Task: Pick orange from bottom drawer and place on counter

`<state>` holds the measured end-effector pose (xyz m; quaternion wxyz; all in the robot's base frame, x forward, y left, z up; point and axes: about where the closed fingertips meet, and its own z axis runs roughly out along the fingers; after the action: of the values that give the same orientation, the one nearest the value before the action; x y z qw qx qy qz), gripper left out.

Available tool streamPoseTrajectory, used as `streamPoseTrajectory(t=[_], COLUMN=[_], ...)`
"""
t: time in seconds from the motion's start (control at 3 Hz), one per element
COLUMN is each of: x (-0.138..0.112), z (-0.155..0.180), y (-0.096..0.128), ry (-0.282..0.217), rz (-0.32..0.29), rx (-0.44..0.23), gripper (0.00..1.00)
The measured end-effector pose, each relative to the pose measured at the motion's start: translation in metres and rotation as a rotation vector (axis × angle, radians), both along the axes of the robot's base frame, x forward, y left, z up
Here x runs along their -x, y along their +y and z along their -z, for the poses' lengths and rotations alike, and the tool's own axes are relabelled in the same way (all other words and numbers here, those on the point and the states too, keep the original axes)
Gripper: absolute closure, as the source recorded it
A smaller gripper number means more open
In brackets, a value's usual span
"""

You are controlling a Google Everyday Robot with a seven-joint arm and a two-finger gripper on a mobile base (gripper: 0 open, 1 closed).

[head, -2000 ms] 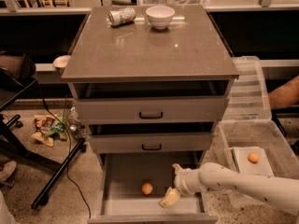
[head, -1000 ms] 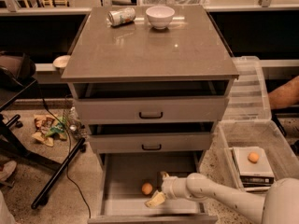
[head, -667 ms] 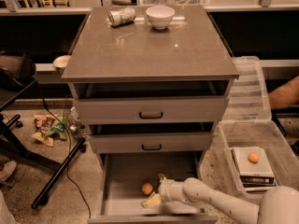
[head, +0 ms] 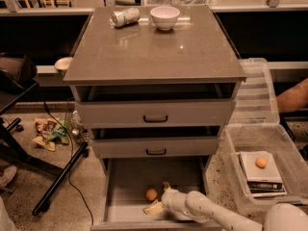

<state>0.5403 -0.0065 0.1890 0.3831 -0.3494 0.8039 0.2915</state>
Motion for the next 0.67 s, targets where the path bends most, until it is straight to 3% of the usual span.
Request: streamPoseTrajectory(t=[0.67], x=[-0.022], z=[0.028], y=[0.014], ry=[-0.041], rz=[0.034], rx=[-0.017], gripper=[0.0])
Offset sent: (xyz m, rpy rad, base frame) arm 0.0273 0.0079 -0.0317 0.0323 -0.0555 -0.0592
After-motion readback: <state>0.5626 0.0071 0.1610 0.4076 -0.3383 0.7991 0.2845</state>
